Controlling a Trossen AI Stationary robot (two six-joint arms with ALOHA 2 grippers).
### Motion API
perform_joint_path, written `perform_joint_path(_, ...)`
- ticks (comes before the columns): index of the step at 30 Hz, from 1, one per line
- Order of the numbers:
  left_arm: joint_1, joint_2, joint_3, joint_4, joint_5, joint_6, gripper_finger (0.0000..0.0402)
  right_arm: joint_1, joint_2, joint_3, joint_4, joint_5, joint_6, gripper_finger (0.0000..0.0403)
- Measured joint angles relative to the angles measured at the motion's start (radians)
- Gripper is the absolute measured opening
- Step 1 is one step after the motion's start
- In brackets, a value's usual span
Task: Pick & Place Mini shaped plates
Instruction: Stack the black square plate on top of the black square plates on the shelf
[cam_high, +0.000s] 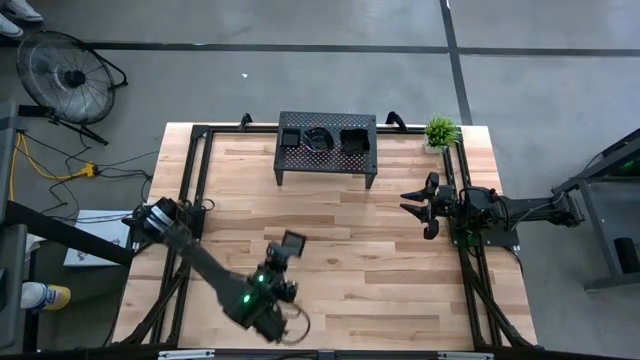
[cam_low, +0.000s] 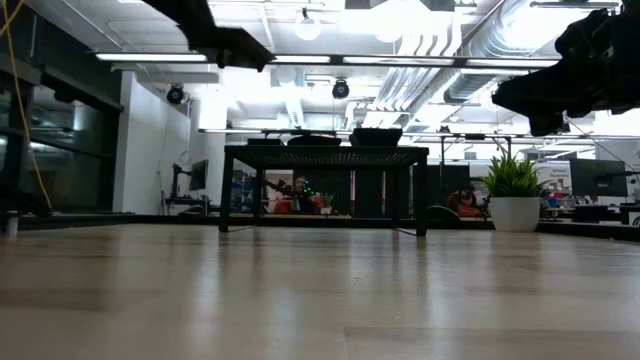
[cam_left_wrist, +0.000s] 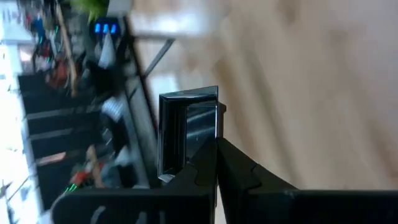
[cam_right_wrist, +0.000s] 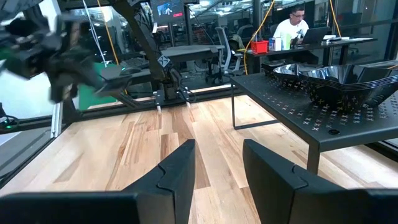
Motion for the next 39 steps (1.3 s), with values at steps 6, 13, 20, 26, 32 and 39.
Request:
perform_joint_path(6,0.125,-0.068,0.014,-0.147,-0.021,0.012,0.0000,0.000,0.000,0.000,0.000,0.000,0.000,0.0129)
perform_joint_path(13,0.257,-0.166,0.014,-0.157,-0.075,0.156,0.0000,0.000,0.000,0.000,0.000,0.000,0.000,0.0129)
perform_joint_path(20,0.395,-0.261,0.014,-0.149,-0.078,0.278,0.0000,0.000,0.000,0.000,0.000,0.000,0.000,0.0129)
perform_joint_path(26,0.541,-0.318,0.013,-0.013,0.014,0.461,0.0000,0.000,0.000,0.000,0.001,0.000,0.000,0.0129)
perform_joint_path(32,0.691,-0.323,0.012,0.197,0.222,0.722,0.0000,0.000,0.000,0.000,0.001,0.000,0.000,0.0129)
perform_joint_path(39,0.845,-0.343,0.012,0.350,0.372,0.868,0.0000,0.000,0.000,0.000,0.001,0.000,0.000,0.0129)
